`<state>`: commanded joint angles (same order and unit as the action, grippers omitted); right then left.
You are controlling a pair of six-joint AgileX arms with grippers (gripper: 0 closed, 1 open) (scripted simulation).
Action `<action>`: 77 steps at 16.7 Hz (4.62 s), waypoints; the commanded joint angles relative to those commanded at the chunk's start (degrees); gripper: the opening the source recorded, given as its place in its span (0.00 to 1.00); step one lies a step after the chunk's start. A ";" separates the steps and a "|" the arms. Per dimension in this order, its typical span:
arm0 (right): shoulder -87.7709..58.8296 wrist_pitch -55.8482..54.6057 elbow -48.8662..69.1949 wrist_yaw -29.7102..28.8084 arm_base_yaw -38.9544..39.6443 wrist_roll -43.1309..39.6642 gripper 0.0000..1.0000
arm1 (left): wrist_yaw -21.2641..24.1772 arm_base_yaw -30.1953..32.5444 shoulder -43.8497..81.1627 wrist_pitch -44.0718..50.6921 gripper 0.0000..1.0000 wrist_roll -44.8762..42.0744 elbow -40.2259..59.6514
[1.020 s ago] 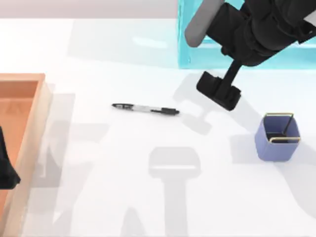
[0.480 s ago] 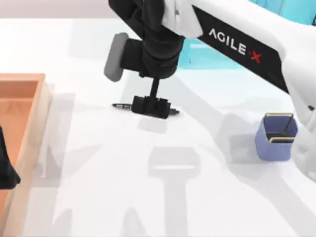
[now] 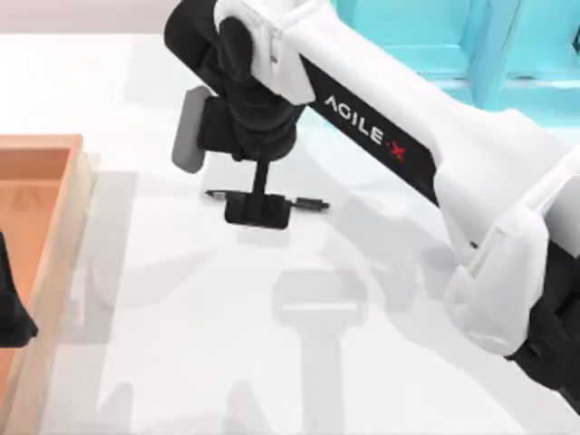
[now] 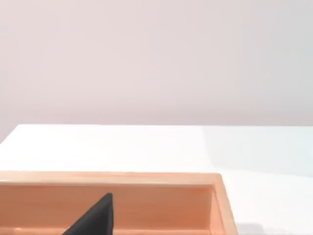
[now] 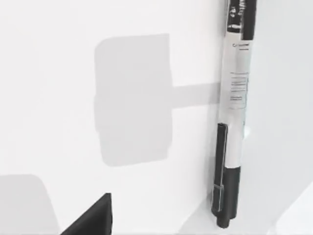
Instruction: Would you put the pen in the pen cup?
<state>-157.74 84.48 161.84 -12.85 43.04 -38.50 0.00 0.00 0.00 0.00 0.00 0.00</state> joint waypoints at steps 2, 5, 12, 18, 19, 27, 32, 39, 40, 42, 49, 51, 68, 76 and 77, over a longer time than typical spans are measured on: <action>-1.82 1.16 3.04 -0.81 -0.03 0.19 1.00 | 0.00 0.00 0.00 0.00 1.00 0.00 0.00; -2.51 1.62 4.26 -1.17 -0.09 0.32 1.00 | 0.00 0.00 0.00 0.00 1.00 0.00 0.00; -4.73 1.40 6.39 -1.13 -0.51 -0.04 1.00 | 0.00 0.00 0.00 0.00 1.00 0.00 0.00; -18.02 0.38 18.88 -1.09 -1.97 -1.55 1.00 | 0.00 0.00 0.00 0.00 1.00 0.00 0.00; -19.99 0.16 20.67 -1.08 -2.21 -1.79 1.00 | 0.00 0.00 0.00 0.00 1.00 0.00 0.00; -22.59 -0.09 23.15 -1.06 -2.53 -2.13 0.85 | 0.00 0.00 0.00 0.00 1.00 0.00 0.00; -22.59 -0.09 23.15 -1.06 -2.53 -2.13 0.47 | 0.00 0.00 0.00 0.00 1.00 0.00 0.00; -22.59 -0.09 23.15 -1.06 -2.53 -2.13 0.00 | 0.00 0.00 0.00 0.00 1.00 0.00 0.00; -22.59 -0.09 23.15 -1.06 -2.53 -2.13 0.00 | 0.00 0.00 0.00 0.00 1.00 0.00 0.00; -22.59 -0.09 23.15 -1.06 -2.53 -2.13 0.00 | 0.00 0.00 0.00 0.00 1.00 0.00 0.00; -18.43 0.39 22.17 -0.38 -1.67 -1.20 0.00 | 0.00 0.00 0.00 0.00 1.00 0.00 0.00; -15.62 -0.04 19.00 -0.46 -0.86 -0.56 0.00 | 0.00 0.00 0.00 0.00 1.00 0.00 0.00; 31.76 -7.87 -39.45 -2.25 11.45 11.85 0.00 | 0.00 0.00 0.00 0.00 1.00 0.00 0.00; 31.55 -11.17 -42.62 1.03 8.78 11.90 0.00 | 0.00 0.00 0.00 0.00 1.00 0.00 0.00; 31.59 -13.48 -44.75 3.20 7.19 11.97 0.00 | 0.00 0.00 0.00 0.00 1.00 0.00 0.00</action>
<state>-126.15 71.00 117.10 -9.65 50.23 -26.53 0.00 0.00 0.00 0.00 0.00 0.00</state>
